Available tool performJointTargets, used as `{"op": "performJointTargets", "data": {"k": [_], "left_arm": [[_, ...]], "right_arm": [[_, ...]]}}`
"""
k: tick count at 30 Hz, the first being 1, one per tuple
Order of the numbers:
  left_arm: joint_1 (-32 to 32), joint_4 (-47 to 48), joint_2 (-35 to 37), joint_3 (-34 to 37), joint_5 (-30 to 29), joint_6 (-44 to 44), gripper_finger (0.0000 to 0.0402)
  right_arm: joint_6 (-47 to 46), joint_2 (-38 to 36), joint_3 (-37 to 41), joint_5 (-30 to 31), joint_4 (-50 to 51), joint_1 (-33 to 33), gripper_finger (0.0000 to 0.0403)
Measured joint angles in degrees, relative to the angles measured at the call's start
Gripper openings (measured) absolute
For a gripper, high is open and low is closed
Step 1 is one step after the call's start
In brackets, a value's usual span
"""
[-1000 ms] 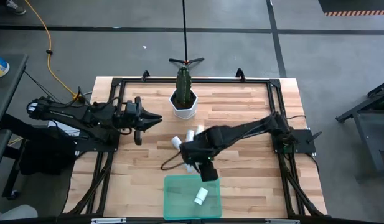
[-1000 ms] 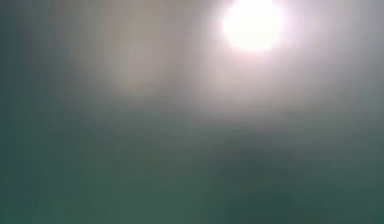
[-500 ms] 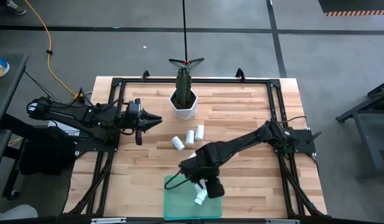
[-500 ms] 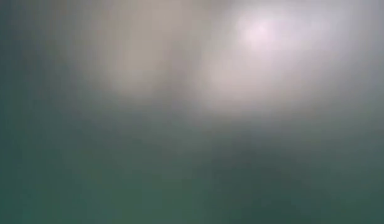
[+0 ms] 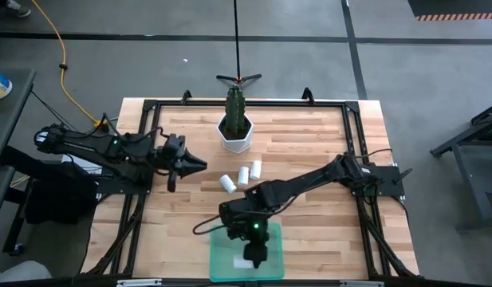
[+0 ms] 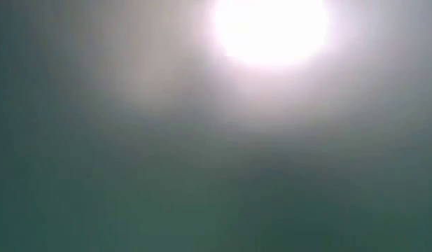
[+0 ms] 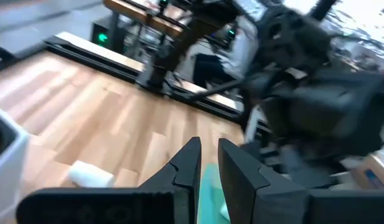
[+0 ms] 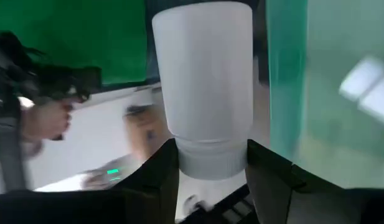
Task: Pick and place pill bottles into a basket
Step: Put the white pill bottle into the bin
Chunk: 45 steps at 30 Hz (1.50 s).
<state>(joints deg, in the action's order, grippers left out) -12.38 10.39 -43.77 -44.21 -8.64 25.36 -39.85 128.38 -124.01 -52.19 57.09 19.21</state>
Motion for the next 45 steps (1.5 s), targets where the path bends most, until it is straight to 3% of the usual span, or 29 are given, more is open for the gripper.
{"op": "performJointTargets", "data": {"k": [5,13,19,32,45], "left_arm": [[0.0,0.5,0.0,0.0,3.6,0.1,0.0090],[0.0,0.5,0.2,0.0,3.8,0.1,0.0090],[0.0,0.5,0.2,0.0,6.2,0.0,0.0090],[0.0,0.5,0.2,0.0,6.8,-0.1,0.0090],[0.0,0.5,0.2,0.0,6.8,-0.2,0.0090]], "right_arm": [[-6.8,5.2,0.0,-7.4,5.9,-0.9,0.0142],[-10.8,11.6,0.1,-16.4,14.2,-2.0,0.0142],[-14.1,12.0,0.1,-17.3,15.5,-3.3,0.0142],[-11.2,12.4,0.0,-19.0,30.9,-4.7,0.0142],[-11.2,16.2,0.0,-19.6,32.6,-5.3,0.0142]]}}
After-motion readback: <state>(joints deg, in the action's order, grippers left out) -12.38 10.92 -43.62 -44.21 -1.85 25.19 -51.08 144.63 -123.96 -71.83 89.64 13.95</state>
